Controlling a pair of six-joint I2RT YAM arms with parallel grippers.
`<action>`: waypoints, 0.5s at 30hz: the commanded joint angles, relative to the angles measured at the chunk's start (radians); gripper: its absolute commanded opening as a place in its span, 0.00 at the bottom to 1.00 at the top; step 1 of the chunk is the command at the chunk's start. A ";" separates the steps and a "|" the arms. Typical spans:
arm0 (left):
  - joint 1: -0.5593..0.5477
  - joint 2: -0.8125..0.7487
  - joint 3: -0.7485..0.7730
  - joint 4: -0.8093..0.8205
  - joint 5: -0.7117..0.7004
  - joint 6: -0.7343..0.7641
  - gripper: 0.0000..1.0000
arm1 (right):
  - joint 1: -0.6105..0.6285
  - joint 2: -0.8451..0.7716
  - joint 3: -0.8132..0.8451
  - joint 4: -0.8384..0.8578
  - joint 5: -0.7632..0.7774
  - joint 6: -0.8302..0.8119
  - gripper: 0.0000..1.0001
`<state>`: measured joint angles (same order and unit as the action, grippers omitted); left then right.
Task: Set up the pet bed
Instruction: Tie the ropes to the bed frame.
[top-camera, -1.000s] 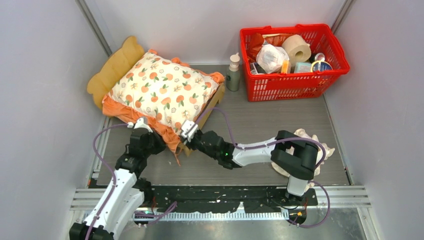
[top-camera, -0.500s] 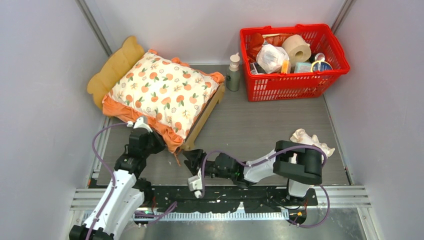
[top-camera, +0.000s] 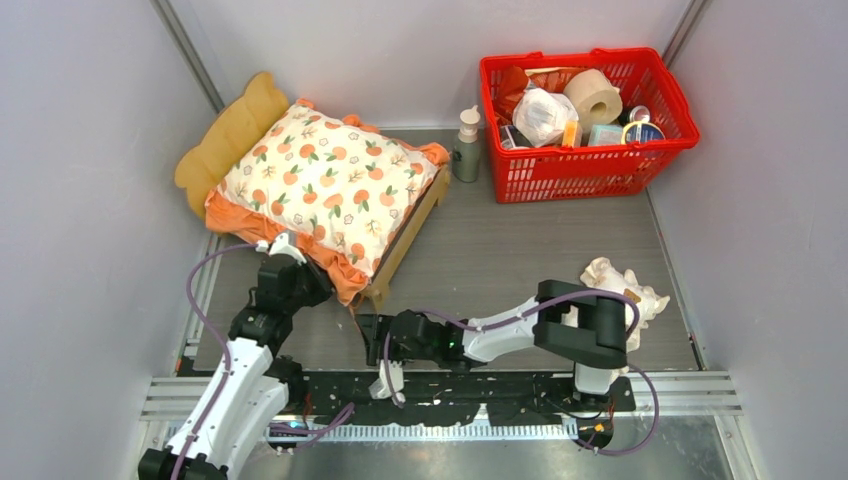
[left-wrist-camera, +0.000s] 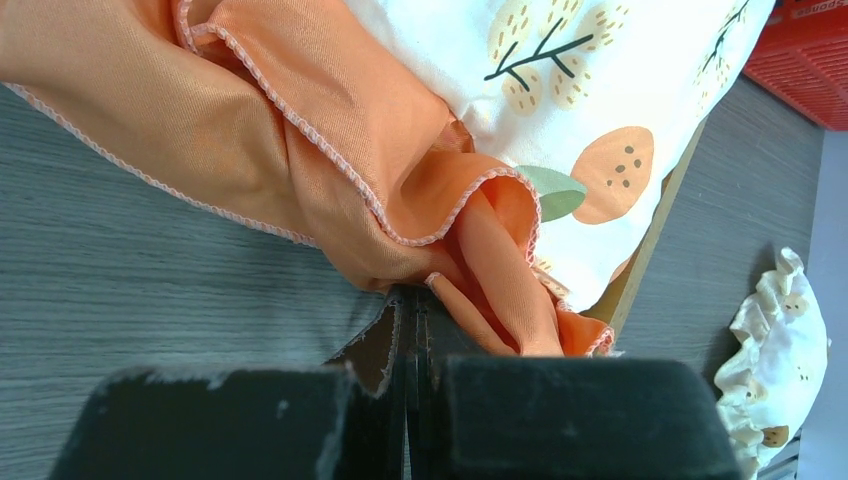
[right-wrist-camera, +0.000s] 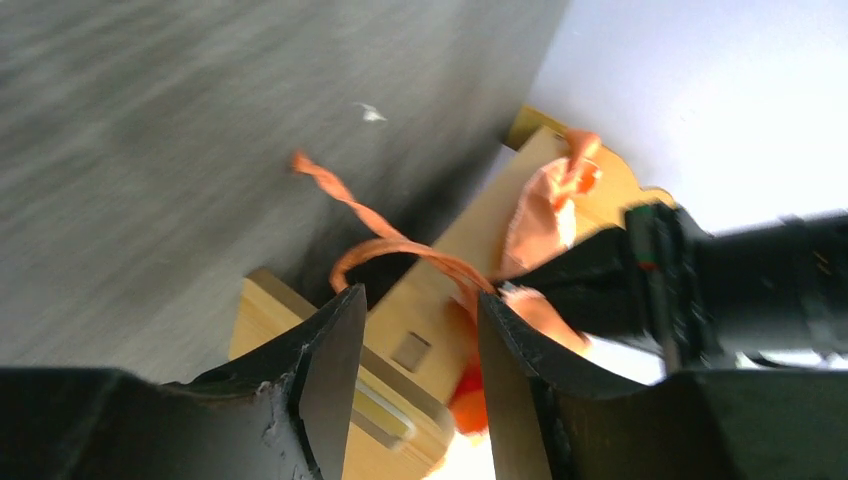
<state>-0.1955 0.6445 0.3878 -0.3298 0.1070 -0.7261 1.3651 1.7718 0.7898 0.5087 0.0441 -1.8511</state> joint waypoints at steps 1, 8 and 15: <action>-0.002 0.003 0.026 0.127 0.044 -0.013 0.00 | -0.006 0.075 0.040 -0.109 0.005 -0.182 0.50; -0.002 0.005 0.008 0.143 0.047 -0.006 0.00 | -0.005 0.170 0.104 -0.138 0.020 -0.245 0.48; -0.002 -0.014 0.008 0.133 0.058 -0.005 0.00 | -0.025 0.228 0.165 -0.221 0.040 -0.285 0.47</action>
<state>-0.1955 0.6479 0.3870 -0.3244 0.1268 -0.7258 1.3556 1.9667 0.9123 0.4038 0.0868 -2.0396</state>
